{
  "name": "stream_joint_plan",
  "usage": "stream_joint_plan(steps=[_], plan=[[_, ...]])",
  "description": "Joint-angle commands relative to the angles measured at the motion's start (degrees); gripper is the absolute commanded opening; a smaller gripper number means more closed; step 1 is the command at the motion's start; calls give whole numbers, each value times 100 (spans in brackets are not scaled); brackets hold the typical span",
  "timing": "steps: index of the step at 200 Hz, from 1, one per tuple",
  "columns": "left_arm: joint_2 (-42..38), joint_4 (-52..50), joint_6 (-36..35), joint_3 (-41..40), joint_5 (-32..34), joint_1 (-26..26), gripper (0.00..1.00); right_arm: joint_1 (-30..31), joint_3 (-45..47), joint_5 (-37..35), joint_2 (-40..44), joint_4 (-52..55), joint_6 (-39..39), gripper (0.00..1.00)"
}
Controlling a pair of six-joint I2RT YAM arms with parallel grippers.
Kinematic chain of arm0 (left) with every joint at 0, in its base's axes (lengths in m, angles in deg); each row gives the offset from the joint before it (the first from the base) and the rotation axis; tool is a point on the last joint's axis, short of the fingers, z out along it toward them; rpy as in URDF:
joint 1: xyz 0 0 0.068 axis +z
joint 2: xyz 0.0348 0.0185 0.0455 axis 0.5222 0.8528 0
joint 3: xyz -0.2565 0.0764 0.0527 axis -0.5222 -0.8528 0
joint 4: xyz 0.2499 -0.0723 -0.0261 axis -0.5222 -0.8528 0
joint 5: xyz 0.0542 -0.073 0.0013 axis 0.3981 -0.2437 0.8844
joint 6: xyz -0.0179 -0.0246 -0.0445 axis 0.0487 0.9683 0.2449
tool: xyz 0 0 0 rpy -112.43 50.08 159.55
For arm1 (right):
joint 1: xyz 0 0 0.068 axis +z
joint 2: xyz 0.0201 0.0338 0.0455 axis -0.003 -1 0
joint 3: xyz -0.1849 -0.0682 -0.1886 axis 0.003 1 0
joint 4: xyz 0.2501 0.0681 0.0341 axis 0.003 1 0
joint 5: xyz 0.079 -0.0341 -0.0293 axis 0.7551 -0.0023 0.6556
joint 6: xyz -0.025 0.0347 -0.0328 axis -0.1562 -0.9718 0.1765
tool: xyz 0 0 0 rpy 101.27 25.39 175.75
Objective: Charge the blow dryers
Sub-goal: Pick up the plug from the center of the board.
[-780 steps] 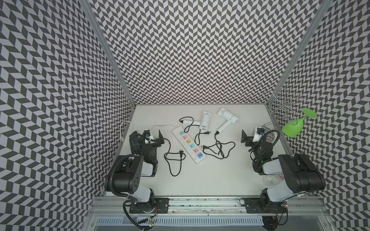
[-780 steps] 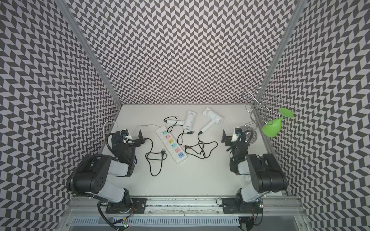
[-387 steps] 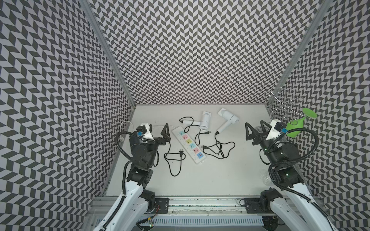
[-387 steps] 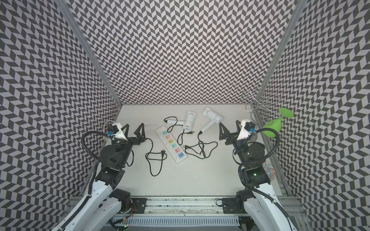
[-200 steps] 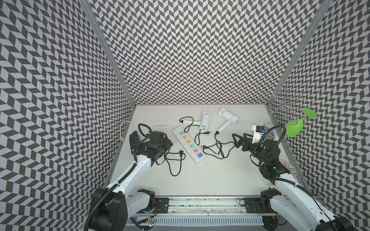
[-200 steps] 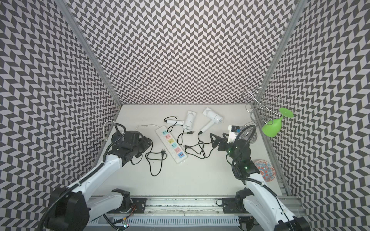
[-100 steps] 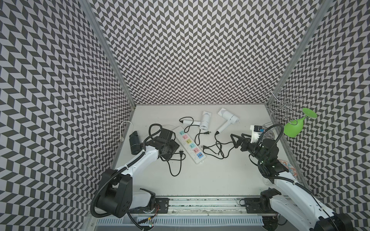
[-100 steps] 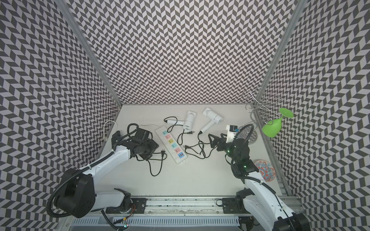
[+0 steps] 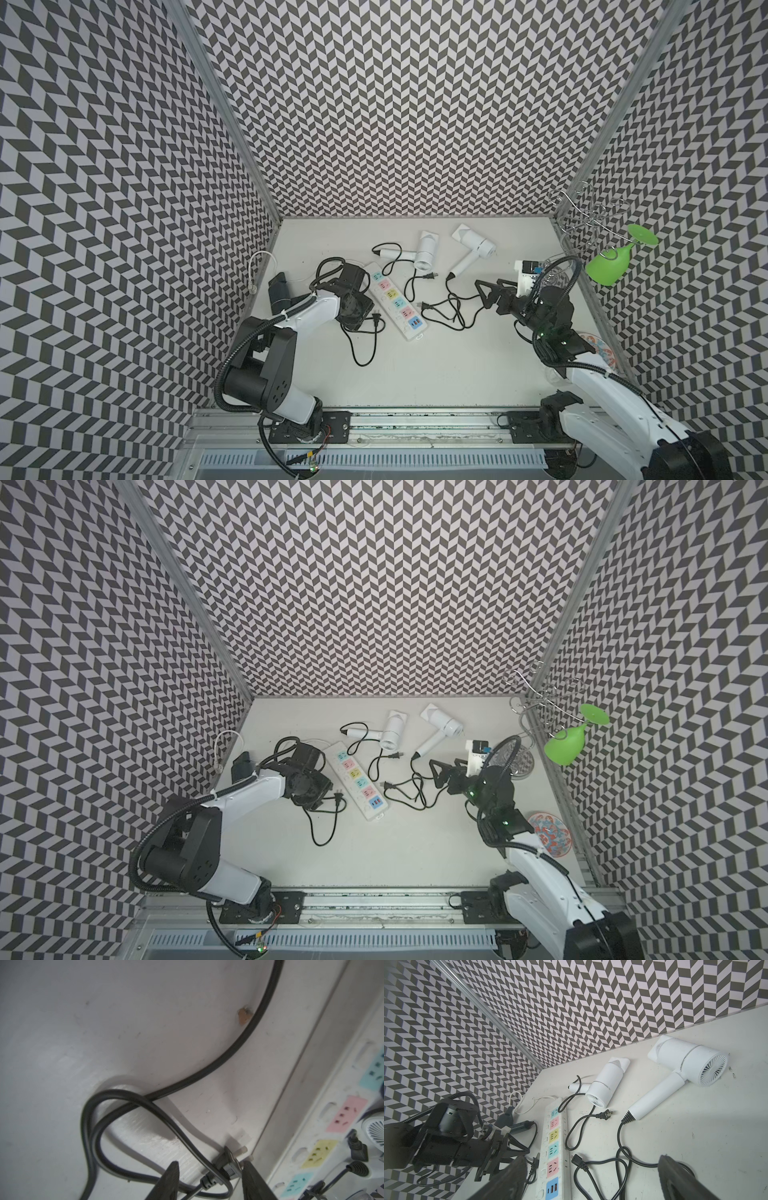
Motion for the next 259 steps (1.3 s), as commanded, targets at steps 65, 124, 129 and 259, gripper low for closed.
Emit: stream_joint_plan(steps=[65,124,129,259], plan=[[521,200,150,96,-77,8,36,106,-166,106,-111,-358,-60,99],[-153,-115,185,56,98,2,2,325,-253,101,-289,-376,26,99],[-245,-145,185,56,109,5,0,361,-263,98,-315,-376,43,99],[-1585,-472,-248,298,-64,8,0,1748,-762,1763,-1528,-704,-317,78]])
